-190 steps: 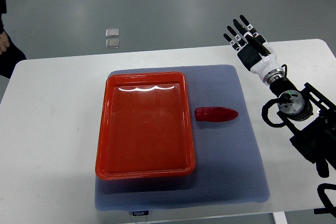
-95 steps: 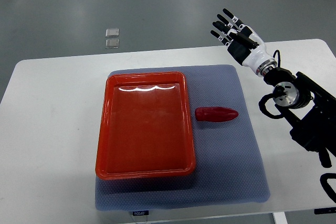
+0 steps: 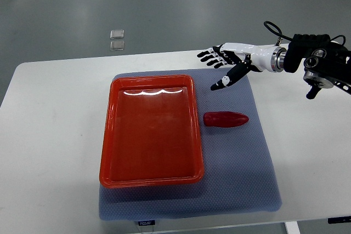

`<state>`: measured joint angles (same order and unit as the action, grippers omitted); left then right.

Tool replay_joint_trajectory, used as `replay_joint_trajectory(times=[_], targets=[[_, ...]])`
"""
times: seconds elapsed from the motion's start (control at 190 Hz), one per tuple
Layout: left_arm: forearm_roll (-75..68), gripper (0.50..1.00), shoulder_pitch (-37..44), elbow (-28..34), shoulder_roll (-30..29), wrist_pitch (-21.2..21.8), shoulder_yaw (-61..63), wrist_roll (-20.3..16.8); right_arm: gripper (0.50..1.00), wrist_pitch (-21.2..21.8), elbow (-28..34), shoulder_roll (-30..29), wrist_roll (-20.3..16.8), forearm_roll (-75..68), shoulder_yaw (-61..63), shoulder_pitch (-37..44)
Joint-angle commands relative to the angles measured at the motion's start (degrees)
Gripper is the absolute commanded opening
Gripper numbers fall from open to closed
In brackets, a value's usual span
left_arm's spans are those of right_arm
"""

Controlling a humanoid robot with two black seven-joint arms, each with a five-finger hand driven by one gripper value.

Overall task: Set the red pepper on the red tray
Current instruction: 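Lower the right hand onto the red pepper and close fingers around it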

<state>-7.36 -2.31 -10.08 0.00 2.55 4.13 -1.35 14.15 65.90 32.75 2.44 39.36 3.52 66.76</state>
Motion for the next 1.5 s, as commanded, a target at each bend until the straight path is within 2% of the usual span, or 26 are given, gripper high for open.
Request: replay_joint_trajectory(times=[0.0,0.19,0.501,1.17,1.276,1.392,1.429,1.492], targets=[[-0.02,1.000,-0.07,-0.64,0.00,0.00,0.00,0.12,0.911,-0.79,5.02,2.40,-2.17,0.19,-4.84,2.49],[-0.02,1.000,-0.07,-2.84,0.00,0.00,0.00,0.47,0.909,-5.54,9.06,3.72,-2.88,0.28,-5.54,0.21],[0.06,1.000,-0.07,-2.75,0.00,0.00,-0.17,0.56,0.909,-11.25,9.33,3.46,-2.88,6.87,-7.21,-4.62],[0.06,1.000,0.11,-2.31,0.00,0.00,-0.26,0.56,0.895,-16.97,5.81,-1.55,-2.70,13.11,-9.41,-7.44],[0.06,1.000,0.20,-2.31,0.00,0.00,-0.26,0.56,0.862,-17.05,5.11,-1.64,-2.61,13.64,-9.41,-7.88],[0.15,1.000,0.20,-2.58,0.00,0.00,-0.26,0.56,0.770,-17.05,4.94,-1.64,-2.26,15.66,-9.50,-8.49],[0.15,1.000,0.20,-2.58,0.00,0.00,-0.26,0.56,0.727,-17.14,4.94,-1.64,-2.18,16.19,-9.58,-8.67],[0.15,1.000,0.20,-2.49,0.00,0.00,-0.26,0.56,0.689,-17.67,4.94,-1.64,-2.17,16.37,-10.11,-8.84]])
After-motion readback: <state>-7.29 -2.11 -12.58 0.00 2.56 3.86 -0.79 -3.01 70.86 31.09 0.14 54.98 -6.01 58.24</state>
